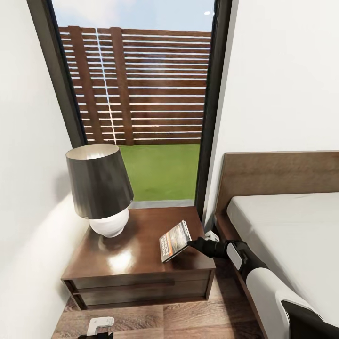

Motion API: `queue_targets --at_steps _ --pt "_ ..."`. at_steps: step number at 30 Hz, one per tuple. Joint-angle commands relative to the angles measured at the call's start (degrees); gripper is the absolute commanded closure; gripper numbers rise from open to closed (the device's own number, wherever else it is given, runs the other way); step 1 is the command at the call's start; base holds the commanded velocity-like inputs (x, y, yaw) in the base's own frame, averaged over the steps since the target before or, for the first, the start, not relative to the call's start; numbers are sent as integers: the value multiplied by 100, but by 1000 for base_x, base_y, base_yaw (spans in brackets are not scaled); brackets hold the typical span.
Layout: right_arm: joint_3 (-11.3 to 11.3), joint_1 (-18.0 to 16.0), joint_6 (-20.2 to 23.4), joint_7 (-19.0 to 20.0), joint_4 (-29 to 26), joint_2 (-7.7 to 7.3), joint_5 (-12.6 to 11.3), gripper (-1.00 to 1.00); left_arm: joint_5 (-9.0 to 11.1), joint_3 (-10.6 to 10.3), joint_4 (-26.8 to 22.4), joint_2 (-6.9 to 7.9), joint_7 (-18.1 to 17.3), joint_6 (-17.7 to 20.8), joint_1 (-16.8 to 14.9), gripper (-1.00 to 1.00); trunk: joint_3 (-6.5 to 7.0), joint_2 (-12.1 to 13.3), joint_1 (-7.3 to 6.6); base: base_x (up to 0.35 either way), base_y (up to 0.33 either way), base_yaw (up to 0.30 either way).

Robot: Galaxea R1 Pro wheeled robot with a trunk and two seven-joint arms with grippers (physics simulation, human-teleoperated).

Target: In the bedroom, move the book from the bed onto either nightstand, and place the two sandals side by side next to the bed.

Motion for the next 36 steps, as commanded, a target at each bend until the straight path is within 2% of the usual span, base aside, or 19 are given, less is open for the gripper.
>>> queue_targets --at_steps 1,3,30,34,36 --pt "-25 -2 51 -13 -5 3 -48 100 46 -49 1 1 7 -15 -2 -100 -23 -42 21 0 0 0" --pt "-25 -2 51 -13 -5 3 -49 100 46 -49 3 1 7 -15 -2 -100 -59 -122 65 0 0 0" --pt "-26 -2 51 -13 -4 3 -48 100 46 -57 1 1 7 -15 -2 -100 -59 -122 65 0 0 0" --pt "-26 -2 51 -13 -5 3 -50 100 46 -62 2 1 7 -15 -2 -100 -131 -283 153 0 0 0" --pt "-26 -2 51 -13 -5 3 -49 100 46 -64 2 1 7 -15 -2 -100 -131 -283 153 0 0 0"
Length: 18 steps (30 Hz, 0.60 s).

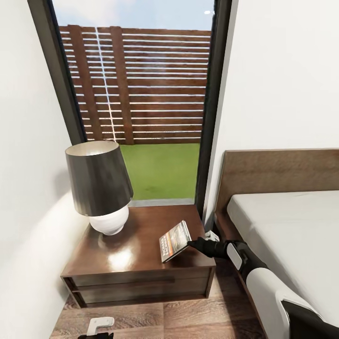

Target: In the bedroom, move the book from the bed onto either nightstand, and place the two sandals side by side next to the bed.

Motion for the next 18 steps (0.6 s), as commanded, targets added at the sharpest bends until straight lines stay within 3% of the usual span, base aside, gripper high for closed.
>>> queue_targets --at_steps 1,18 --pt "-25 -2 49 -13 -5 3 -46 100 46 -50 1 1 7 -17 -2 -100 -5 -2 -1 0 0 0" --pt "-25 -2 48 -14 -5 3 -51 100 46 -52 0 1 7 -41 -2 -100 -5 -2 -1 0 0 0"
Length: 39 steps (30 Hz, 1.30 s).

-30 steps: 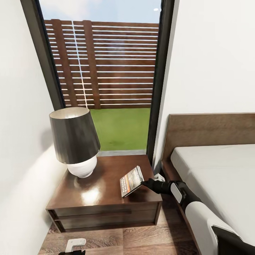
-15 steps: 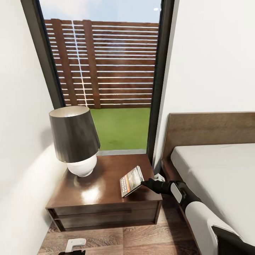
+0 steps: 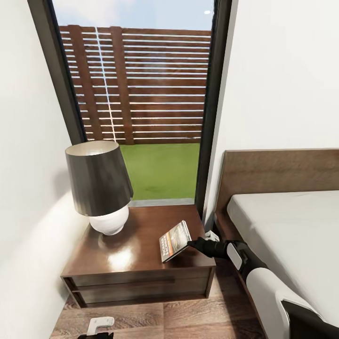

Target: In the bedroom, move the book from the bed onto either nightstand, and place the two sandals side by side next to the bed.

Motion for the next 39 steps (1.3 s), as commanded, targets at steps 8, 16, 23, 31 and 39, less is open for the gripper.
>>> queue_targets --at_steps 8,16,23,31,39 --pt "-24 -2 53 -13 -3 6 -44 100 46 -56 2 1 7 -16 -2 -100 -95 -203 109 0 0 0" --pt "-24 -2 54 -17 -3 5 -43 100 46 -60 1 1 7 -16 -2 -100 -95 -203 109 0 0 0" --pt "-24 -2 54 -17 -4 5 -47 100 46 -65 1 1 7 -16 -2 -100 -95 -203 109 0 0 0" --pt "-25 -2 50 -18 -3 9 -50 100 46 -66 1 1 7 -23 -2 -100 -95 -203 109 0 0 0" --pt "-29 -36 52 -19 -6 5 -51 100 45 -66 1 1 7 -24 -2 -100 -95 -203 109 0 0 0"
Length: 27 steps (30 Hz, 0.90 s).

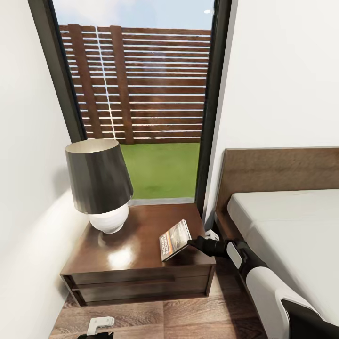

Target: In the bedroom, move the book from the bed onto either nightstand, and place the two sandals side by side next to the bed.

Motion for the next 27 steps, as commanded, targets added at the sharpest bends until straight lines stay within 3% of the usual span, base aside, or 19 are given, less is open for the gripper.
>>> queue_targets --at_steps 1,11,21,27 --pt "-23 -19 50 -14 -4 3 -46 100 46 -49 1 1 7 -15 -2 -100 -5 -2 -1 0 0 0" --pt "-61 -89 53 -16 0 -2 -46 100 43 -49 1 1 7 -16 -2 -100 -5 -2 -1 0 0 0" --pt "-311 -186 64 -7 11 -14 -40 100 44 -49 1 1 7 -16 -2 -100 -5 -2 -1 0 0 0" --pt "-340 -236 281 4 13 -27 -44 100 42 -49 1 1 7 -16 -2 -100 -5 -2 -1 0 0 0"
